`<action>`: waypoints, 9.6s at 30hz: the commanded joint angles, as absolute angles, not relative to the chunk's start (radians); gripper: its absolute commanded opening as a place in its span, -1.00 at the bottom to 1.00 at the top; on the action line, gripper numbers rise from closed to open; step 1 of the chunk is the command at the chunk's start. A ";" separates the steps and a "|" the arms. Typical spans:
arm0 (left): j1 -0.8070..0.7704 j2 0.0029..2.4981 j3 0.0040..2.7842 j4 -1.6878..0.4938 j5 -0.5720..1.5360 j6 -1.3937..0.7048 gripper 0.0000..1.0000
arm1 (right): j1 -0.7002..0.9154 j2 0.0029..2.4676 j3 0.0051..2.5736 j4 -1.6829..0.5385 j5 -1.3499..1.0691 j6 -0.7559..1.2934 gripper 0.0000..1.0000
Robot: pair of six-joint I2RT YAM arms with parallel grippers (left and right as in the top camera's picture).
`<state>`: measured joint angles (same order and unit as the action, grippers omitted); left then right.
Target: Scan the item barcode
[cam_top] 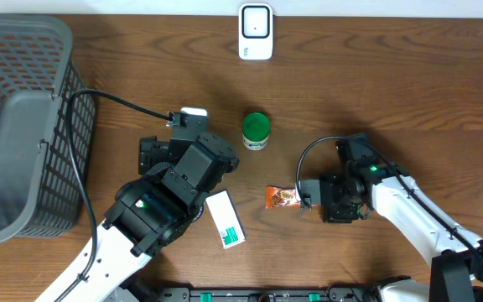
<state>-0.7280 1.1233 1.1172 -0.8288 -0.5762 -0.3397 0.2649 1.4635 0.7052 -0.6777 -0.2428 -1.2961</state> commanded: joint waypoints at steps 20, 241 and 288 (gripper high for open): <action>-0.725 1.122 1.123 -0.857 -0.596 -0.334 0.94 | 0.277 1.564 0.673 -0.635 -0.421 -1.091 -0.79; -0.725 1.122 1.123 -0.938 -0.588 -0.335 0.94 | 0.349 2.520 2.226 -0.270 -0.102 -0.338 -0.98; -0.725 1.122 1.123 -0.938 -0.588 -0.335 0.94 | -0.174 2.250 2.312 -1.689 0.332 0.331 -0.97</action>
<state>-0.7280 1.1236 1.1172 -0.9356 -0.5755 -0.3401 -0.0921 2.2513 2.3730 -1.6871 0.2340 0.2932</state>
